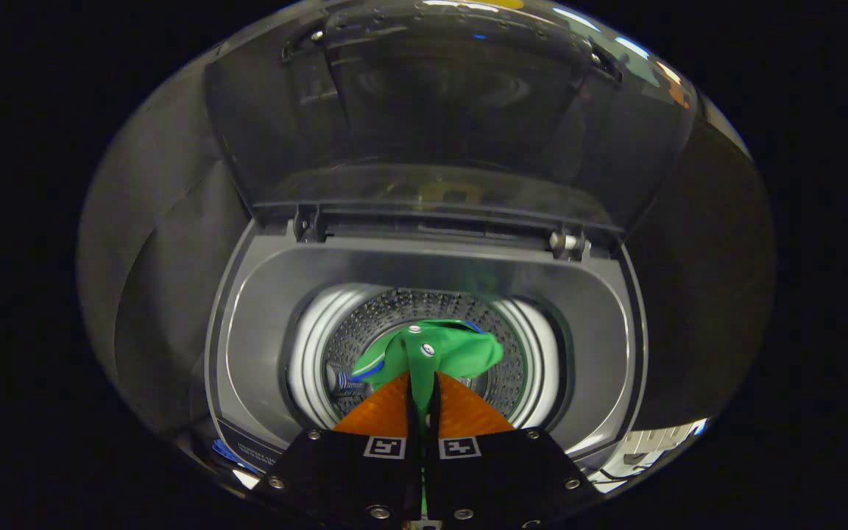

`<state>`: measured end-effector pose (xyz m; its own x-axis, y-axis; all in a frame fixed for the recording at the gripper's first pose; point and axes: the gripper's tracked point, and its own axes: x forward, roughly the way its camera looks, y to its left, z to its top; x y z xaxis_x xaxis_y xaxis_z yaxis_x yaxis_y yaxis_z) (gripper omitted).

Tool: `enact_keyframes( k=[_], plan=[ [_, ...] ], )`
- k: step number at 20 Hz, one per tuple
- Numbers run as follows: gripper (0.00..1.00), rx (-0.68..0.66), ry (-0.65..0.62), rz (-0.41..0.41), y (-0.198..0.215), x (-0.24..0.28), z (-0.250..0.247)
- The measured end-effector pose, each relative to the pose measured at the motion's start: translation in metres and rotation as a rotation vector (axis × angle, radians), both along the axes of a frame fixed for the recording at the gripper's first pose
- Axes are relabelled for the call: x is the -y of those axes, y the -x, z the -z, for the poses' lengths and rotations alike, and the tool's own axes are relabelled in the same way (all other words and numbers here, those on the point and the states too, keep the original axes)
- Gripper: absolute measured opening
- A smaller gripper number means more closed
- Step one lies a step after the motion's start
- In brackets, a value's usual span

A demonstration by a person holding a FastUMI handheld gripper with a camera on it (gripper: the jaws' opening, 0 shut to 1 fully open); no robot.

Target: Put the clothes into the washing machine and then close the washing machine lid.

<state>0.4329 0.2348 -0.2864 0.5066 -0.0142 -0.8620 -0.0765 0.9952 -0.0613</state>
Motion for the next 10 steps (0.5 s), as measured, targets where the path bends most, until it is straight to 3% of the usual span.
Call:
enact_keyframes(
  k=[7,8,10],
  plan=[
    [0.03,0.017,0.016,0.004,0.005,-0.009,0.006],
    [0.1,0.058,0.032,0.008,0.0,-0.007,0.001],
    [0.54,0.115,-0.005,-0.019,-0.012,-0.014,-0.012]
  ],
)
